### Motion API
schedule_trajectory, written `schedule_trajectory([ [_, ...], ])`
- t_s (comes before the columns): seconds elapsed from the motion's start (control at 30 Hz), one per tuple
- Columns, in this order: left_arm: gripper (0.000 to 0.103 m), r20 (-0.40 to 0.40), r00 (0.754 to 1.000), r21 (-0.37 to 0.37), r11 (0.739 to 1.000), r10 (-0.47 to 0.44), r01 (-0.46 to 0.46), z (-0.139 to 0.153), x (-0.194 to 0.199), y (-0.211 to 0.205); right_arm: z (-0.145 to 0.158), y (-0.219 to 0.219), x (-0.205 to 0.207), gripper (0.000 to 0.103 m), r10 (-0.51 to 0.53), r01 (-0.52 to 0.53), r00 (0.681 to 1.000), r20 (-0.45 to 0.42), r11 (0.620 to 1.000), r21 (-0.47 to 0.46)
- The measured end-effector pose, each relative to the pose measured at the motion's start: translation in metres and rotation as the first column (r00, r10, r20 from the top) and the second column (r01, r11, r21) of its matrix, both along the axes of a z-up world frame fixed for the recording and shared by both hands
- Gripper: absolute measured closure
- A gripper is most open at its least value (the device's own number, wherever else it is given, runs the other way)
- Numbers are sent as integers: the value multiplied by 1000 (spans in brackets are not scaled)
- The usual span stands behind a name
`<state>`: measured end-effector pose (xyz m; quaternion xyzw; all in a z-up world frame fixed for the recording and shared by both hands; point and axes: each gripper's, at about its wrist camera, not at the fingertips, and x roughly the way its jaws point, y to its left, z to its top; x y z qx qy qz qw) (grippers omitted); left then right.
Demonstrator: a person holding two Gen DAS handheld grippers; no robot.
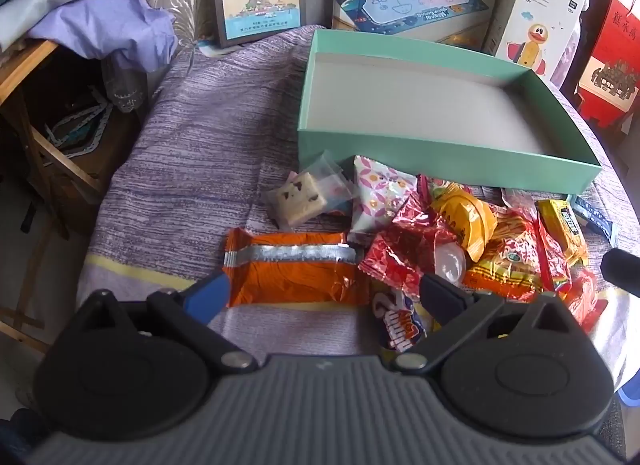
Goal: Organize snacks
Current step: 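Grasp the small yellow-green candy bar with the left gripper while the right grasps the yellow WINSUN pack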
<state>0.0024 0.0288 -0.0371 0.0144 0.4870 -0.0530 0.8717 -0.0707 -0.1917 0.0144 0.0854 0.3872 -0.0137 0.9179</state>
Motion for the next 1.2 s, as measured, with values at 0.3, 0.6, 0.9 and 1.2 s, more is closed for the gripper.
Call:
schedule_trajectory([
  [0.3, 28, -93, 993, -100, 993, -76, 67, -38, 3, -23, -2, -7, 8, 13, 54, -46, 997, -63, 992, 118],
  [0.6, 74, -145, 986, -142, 988, -85, 64, -58, 8, -8, -18, 14, 25, 55, 218, -194, 968, -120, 963, 187],
  [0.9, 74, -162, 984, -165, 985, -76, 48, -60, 7, 28, -46, 62, 72, 45, 406, -380, 893, -195, 911, 157],
  [1.2, 67, -136, 985, -187, 979, -109, 82, -60, 12, 16, -56, 97, 46, 22, 482, -474, 821, -307, 874, 105],
])
